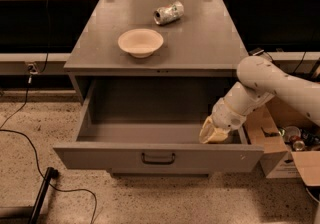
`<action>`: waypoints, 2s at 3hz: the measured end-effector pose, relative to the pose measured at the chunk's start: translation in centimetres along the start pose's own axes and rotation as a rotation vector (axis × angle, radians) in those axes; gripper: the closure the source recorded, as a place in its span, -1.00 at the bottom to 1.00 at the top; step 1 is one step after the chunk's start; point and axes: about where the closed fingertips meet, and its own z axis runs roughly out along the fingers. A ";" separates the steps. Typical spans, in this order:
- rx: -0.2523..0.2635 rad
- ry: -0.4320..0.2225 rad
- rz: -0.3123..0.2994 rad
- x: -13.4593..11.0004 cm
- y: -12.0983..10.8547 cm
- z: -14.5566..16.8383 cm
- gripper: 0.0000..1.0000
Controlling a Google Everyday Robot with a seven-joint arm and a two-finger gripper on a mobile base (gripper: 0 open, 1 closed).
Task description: Open top drawer
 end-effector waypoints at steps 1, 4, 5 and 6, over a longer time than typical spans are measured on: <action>-0.006 -0.028 0.031 0.0 2.9 -0.3 1.00; 0.154 -0.082 0.065 -1.4 5.0 -3.4 1.00; 0.291 -0.107 0.026 -3.0 4.2 -7.6 1.00; 0.347 -0.138 0.015 -3.9 4.6 -9.8 1.00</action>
Offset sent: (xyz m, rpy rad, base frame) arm -0.0739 -0.0138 0.0157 0.0607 0.0457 -0.1220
